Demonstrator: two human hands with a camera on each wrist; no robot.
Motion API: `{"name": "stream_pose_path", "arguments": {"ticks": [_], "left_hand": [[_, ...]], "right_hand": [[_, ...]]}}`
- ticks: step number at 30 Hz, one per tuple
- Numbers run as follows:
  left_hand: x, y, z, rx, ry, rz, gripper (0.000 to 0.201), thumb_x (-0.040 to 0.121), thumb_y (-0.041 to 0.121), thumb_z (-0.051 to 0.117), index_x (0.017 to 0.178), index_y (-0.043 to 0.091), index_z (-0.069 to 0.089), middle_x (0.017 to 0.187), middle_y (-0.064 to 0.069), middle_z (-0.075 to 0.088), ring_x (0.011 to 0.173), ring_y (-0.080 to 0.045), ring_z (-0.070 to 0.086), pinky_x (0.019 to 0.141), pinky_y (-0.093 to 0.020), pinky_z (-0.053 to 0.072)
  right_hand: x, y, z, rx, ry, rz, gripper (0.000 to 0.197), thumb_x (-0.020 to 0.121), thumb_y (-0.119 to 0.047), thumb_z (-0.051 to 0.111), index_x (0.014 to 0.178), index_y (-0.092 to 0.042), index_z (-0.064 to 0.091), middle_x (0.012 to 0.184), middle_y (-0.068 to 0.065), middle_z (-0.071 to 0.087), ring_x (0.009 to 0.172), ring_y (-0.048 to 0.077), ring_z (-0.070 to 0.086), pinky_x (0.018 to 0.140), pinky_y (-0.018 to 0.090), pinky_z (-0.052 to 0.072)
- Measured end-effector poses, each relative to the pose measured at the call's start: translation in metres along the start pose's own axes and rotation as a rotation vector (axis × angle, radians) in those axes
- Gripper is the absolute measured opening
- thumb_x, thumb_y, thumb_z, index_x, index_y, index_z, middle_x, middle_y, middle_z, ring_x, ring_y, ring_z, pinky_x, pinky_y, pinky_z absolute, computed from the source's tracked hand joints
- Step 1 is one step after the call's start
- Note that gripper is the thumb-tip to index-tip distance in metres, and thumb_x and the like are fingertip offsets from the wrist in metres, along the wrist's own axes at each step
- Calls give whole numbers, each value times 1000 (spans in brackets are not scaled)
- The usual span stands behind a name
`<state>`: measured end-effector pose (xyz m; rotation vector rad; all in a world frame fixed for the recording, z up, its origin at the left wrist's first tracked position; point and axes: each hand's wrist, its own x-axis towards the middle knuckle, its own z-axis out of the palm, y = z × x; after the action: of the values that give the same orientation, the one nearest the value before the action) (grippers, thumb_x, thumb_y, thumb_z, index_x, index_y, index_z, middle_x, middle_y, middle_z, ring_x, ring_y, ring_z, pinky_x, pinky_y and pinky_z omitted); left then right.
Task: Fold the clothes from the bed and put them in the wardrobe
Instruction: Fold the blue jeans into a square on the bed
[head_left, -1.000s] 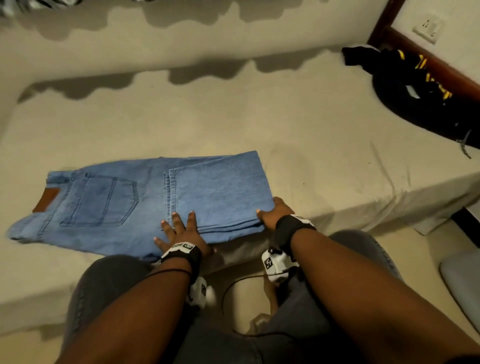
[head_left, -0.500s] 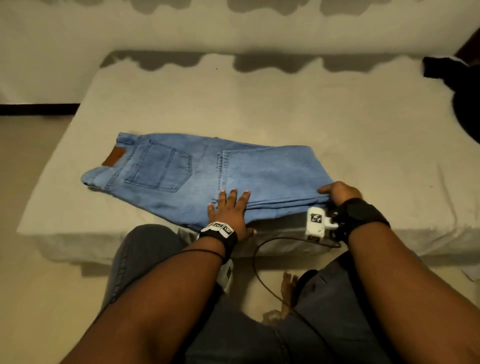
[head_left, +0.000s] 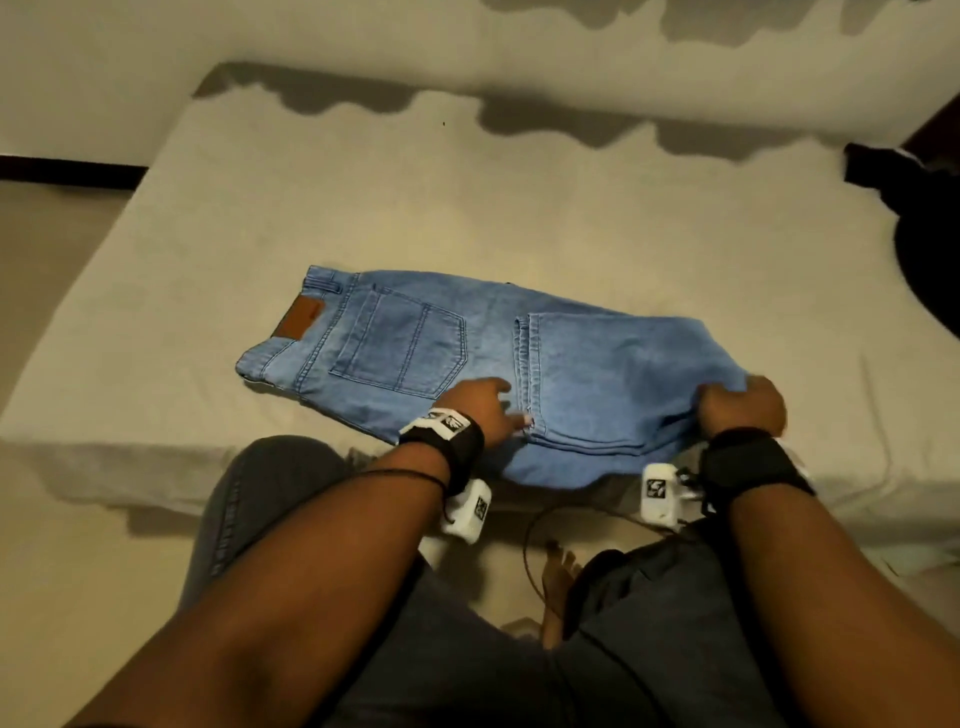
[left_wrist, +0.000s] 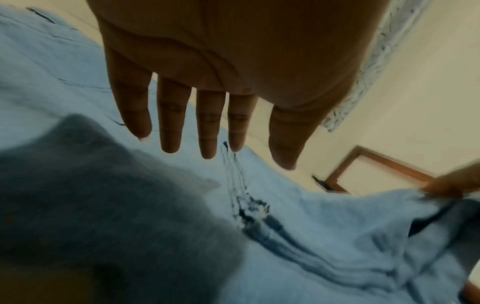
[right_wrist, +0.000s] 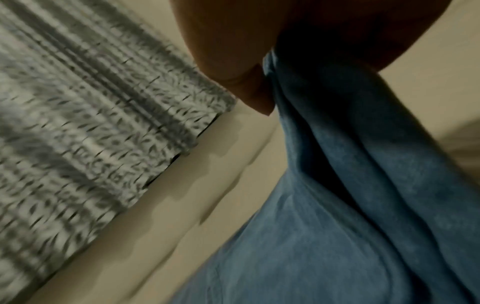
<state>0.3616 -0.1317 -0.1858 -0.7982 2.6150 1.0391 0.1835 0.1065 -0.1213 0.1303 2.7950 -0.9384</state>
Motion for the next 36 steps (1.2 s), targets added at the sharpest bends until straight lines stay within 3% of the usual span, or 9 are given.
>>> {"name": "stream_pose_path", "arguments": {"ticks": [5,9,13,15,18,22,25,32,36], "left_hand": [[5,29,-16,-710,71,14,50,93,61,59,129,27,64,119,-2,71,88,-6,66,79,-23,54],[19,34,-13,-947,51,-151,77,76,80,64,129,24,59,121,-10,70,101,-25,71,80,-35,60],[31,11,-5,-865,101,-224,25,94,34,72,103,10,71,98,-9,75,85,-24,72,65,-23,53],[38,-3,0,-719,126,-250,10,92,17,71,99,9,72,95,-7,75,88,-25,71,71,-26,54],[41,-12,2,-574,122,-226,21,90,11,69,111,11,72,105,-11,76,98,-28,71,89,-34,56],[35,-12,-20,-467,238,-40,30,93,13,67,123,19,69,106,3,73,98,-16,67,84,-22,47],[30,-28,-38,-493,301,-20,36,93,16,68,127,26,66,108,10,72,97,-9,67,88,-22,49],[25,-95,-9,-458,212,-317,32,86,20,75,118,18,72,92,0,76,90,-21,72,94,-39,57],[28,-96,-14,-592,332,-325,37,87,12,77,122,20,66,82,0,73,84,-20,69,90,-31,55]], "right_hand": [[-57,-47,46,-7,-107,-442,40,86,-27,68,126,-21,65,108,8,73,99,30,67,80,24,44],[-90,-70,84,-131,-368,-714,20,85,-22,63,104,-23,71,101,3,72,91,24,67,79,27,50],[-89,-73,108,-312,-727,-800,14,86,-27,73,99,-21,71,95,1,72,91,21,67,80,33,53],[-77,-71,110,-229,-787,-780,26,88,-32,76,112,-24,74,104,-4,75,95,13,69,89,31,54],[-42,-71,104,-13,-633,-603,39,86,-34,78,123,-23,69,103,-5,72,93,12,68,95,30,53],[5,-66,106,194,-493,-348,34,82,-38,80,111,-24,70,100,3,73,96,26,71,97,46,55],[19,-62,116,189,-477,-244,36,86,-35,79,113,-12,72,113,8,72,102,25,69,98,37,54],[3,-64,142,-172,-552,-374,45,85,-47,76,119,-20,69,109,-3,68,107,18,63,94,23,43],[-1,-57,141,-119,-466,-330,65,82,-47,77,138,-18,58,137,5,61,124,24,59,103,29,45]]}}
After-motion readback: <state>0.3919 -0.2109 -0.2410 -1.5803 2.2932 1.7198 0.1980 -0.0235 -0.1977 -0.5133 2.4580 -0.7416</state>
